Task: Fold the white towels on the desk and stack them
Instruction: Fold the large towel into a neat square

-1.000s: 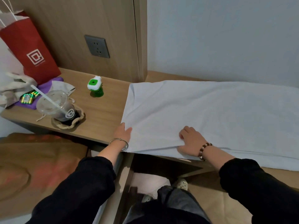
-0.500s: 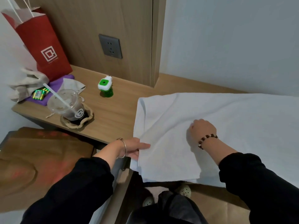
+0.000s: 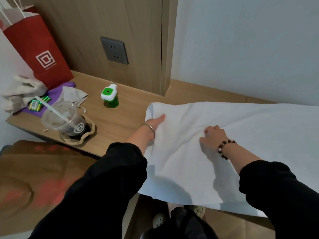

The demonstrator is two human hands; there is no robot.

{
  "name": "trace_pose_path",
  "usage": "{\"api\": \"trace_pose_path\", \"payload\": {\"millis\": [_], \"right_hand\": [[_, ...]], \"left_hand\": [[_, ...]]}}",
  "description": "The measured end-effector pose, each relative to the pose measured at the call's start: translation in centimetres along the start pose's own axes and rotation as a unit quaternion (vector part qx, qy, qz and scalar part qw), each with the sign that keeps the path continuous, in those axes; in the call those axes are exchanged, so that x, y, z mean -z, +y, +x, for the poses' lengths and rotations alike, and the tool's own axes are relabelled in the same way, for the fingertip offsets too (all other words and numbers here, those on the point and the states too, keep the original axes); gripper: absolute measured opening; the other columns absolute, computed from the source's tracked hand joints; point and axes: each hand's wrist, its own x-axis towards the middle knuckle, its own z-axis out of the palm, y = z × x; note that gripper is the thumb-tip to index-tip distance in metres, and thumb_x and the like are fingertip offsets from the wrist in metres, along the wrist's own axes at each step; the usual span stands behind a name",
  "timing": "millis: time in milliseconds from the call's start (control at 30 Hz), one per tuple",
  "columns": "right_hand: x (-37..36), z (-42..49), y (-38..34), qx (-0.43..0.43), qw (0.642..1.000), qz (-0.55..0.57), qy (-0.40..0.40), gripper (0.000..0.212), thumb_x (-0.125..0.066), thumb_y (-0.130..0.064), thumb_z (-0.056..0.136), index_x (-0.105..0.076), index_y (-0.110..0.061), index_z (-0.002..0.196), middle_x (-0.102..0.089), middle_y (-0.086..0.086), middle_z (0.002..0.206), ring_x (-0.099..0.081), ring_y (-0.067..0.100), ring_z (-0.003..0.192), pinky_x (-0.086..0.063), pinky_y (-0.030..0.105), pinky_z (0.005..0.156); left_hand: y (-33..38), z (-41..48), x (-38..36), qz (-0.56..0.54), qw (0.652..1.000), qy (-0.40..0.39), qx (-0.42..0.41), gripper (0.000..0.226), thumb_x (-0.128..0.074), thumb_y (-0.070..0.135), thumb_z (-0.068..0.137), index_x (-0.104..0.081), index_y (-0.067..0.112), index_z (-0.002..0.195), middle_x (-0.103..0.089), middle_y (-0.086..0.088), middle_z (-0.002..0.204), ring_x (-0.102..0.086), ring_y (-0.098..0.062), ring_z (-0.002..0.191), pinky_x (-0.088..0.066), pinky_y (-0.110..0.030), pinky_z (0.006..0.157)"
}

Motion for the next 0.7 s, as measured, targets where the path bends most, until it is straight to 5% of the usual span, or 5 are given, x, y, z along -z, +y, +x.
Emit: {"api": "trace_pose_path", "payload": {"millis": [100,167,367,533,700], "right_hand": [[-0.6,-1.2,-0.5,-0.001,0.998,0.044,0.049,0.044,-0.040,-0.039,0.096,-0.041,-0.013,0.132,-0.039,0.009,0.134,-0.035,0.028,0.122,-0.036,0.036,0.095],[-1.1,-1.9,-0.7,0.008,0.998,0.022,0.064,0.048,-0.039,-0.043,0.096,-0.038,-0.013,0.134,-0.036,0.009,0.137,-0.032,0.028,0.125,-0.037,0.038,0.097],[-2.2,-2.5,-1.1,0.027,0.997,-0.072,0.021,0.072,-0.034,-0.059,0.091,-0.016,-0.016,0.146,-0.019,0.010,0.148,-0.018,0.030,0.134,-0.032,0.040,0.106],[-2.6,-2.6,-1.3,0.022,0.995,-0.093,0.012,0.081,-0.033,-0.062,0.090,-0.003,-0.017,0.151,-0.009,0.011,0.154,-0.009,0.031,0.140,-0.024,0.044,0.113],[-2.7,-2.7,-0.9,0.030,0.995,-0.090,0.011,0.081,-0.033,-0.061,0.091,0.000,-0.019,0.151,-0.006,0.010,0.156,-0.007,0.030,0.141,-0.019,0.043,0.115]], "left_hand": [[1.8,1.6,1.0,-0.035,0.997,0.065,-0.032,0.038,-0.061,0.043,0.088,-0.063,0.006,0.097,-0.067,-0.004,0.085,-0.065,-0.019,0.074,-0.054,-0.026,0.067],[1.9,2.7,2.0,0.011,0.995,0.100,-0.026,0.045,-0.055,0.042,0.093,-0.058,0.003,0.114,-0.064,-0.007,0.099,-0.062,-0.024,0.085,-0.051,-0.031,0.081],[4.3,3.0,1.7,0.036,0.998,0.036,0.045,0.046,-0.057,0.055,0.086,-0.058,0.015,0.109,-0.065,-0.007,0.104,-0.061,-0.025,0.089,-0.044,-0.033,0.085],[6.0,2.4,1.1,-0.061,0.996,-0.057,0.044,0.016,-0.051,0.015,0.095,-0.062,0.003,0.094,-0.073,-0.011,0.078,-0.071,-0.024,0.068,-0.051,-0.039,0.084],[4.8,2.1,1.6,-0.190,0.978,-0.084,-0.007,0.031,-0.038,0.011,0.100,-0.053,-0.005,0.122,-0.062,-0.016,0.118,-0.052,-0.031,0.122,-0.040,-0.043,0.098]]}}
